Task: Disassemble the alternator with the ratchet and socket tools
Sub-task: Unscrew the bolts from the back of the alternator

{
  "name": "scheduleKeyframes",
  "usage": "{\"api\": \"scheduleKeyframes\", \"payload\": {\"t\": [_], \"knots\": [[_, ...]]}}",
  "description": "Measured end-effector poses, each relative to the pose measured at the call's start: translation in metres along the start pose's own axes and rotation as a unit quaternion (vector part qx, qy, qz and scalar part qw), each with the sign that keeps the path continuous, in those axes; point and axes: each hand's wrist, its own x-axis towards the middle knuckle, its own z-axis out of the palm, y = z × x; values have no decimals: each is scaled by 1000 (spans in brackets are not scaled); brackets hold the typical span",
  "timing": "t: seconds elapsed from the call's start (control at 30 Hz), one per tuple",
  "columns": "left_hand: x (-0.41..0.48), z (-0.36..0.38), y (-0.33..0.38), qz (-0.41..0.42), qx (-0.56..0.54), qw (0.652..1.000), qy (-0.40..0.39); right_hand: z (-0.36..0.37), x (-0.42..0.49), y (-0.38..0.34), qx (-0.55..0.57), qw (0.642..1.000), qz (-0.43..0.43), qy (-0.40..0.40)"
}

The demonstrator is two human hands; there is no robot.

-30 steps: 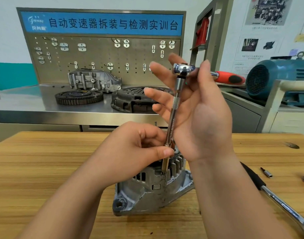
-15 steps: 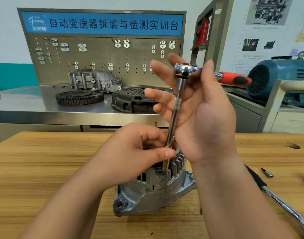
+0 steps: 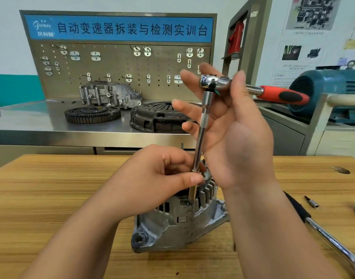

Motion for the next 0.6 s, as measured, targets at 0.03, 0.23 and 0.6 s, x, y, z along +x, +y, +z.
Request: {"api": "scheduleKeyframes", "payload": {"t": [0.03,0.23,0.6], "knots": [[0,0,1,-1,-7,1000,2,0,0,1,0,1000,4,3],[1,3,-1,-5,4,998,55,4,-2,0,-85,991,-98,-28],[1,2,2,-16,15,999,27,-1,1,2,-5,1000,-2,-5]]}}
